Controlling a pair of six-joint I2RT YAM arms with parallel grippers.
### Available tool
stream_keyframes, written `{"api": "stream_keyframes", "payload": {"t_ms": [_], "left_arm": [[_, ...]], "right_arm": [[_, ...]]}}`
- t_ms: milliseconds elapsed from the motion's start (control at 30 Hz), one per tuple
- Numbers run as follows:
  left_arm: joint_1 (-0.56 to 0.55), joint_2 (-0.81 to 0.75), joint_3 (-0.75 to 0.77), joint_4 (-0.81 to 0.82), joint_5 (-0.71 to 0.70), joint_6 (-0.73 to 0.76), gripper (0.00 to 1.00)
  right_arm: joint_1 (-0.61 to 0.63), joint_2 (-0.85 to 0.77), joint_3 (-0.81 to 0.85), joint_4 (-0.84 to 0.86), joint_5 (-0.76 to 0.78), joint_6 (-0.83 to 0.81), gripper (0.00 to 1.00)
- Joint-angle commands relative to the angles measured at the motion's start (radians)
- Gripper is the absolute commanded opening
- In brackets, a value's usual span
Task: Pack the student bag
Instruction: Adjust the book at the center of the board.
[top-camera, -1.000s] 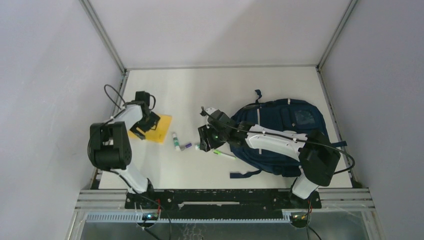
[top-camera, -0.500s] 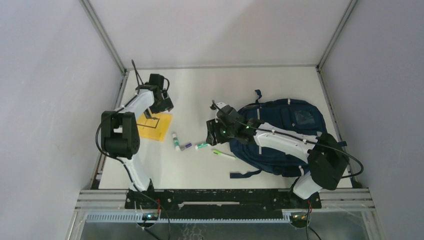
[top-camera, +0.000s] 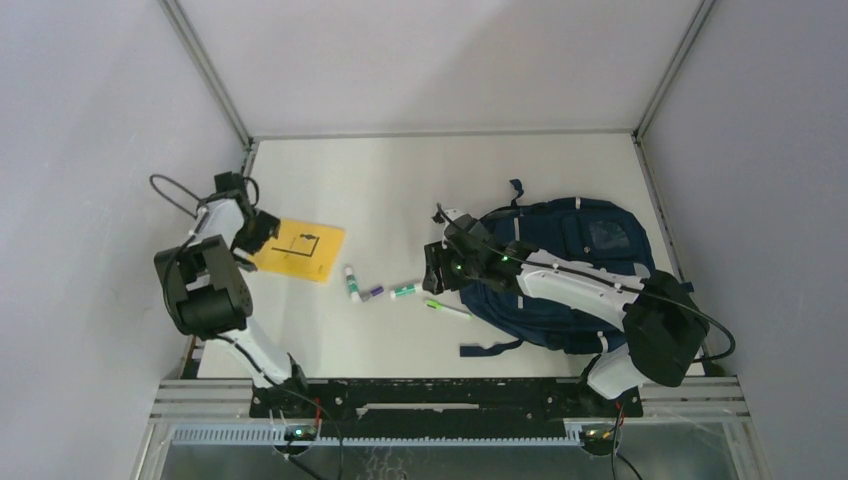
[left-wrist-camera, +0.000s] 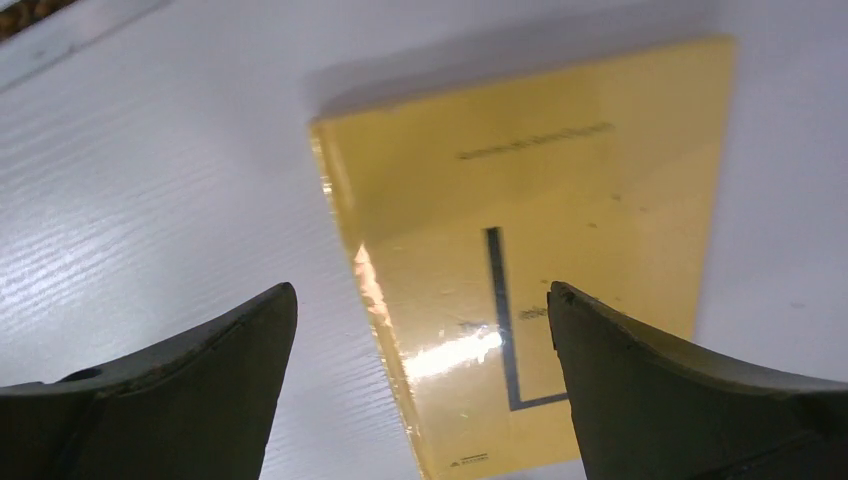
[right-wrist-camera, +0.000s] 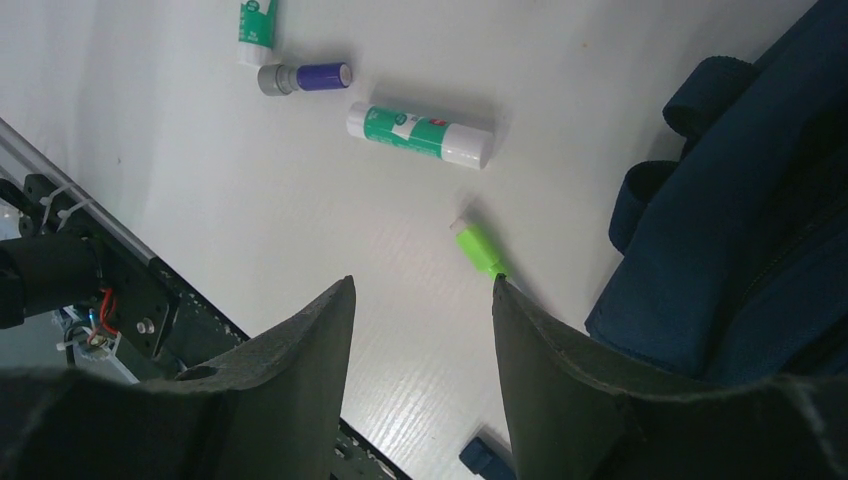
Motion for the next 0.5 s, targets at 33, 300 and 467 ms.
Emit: {"api": "stream_keyframes", "payload": {"t_ms": [33, 300, 467], "left_arm": [[0.052, -0.066, -0.115, 0.108, 0.132, -0.127, 1.0], [0.042, 0.074, -0.039, 0.192, 0.266, -0.006, 0.99], [-0.01, 0.146, 0.104, 0.176, 0.407, 0.217, 0.97]], "right_arm": [[-0.007, -0.033, 0.003, 0.048, -0.014, 0.005, 0.61], [-0.008, -0.051, -0.006, 0.037, 0.006, 0.007, 0.61], [-0.017, -0.06, -0.021, 0.039, 0.01, 0.014, 0.61]]}}
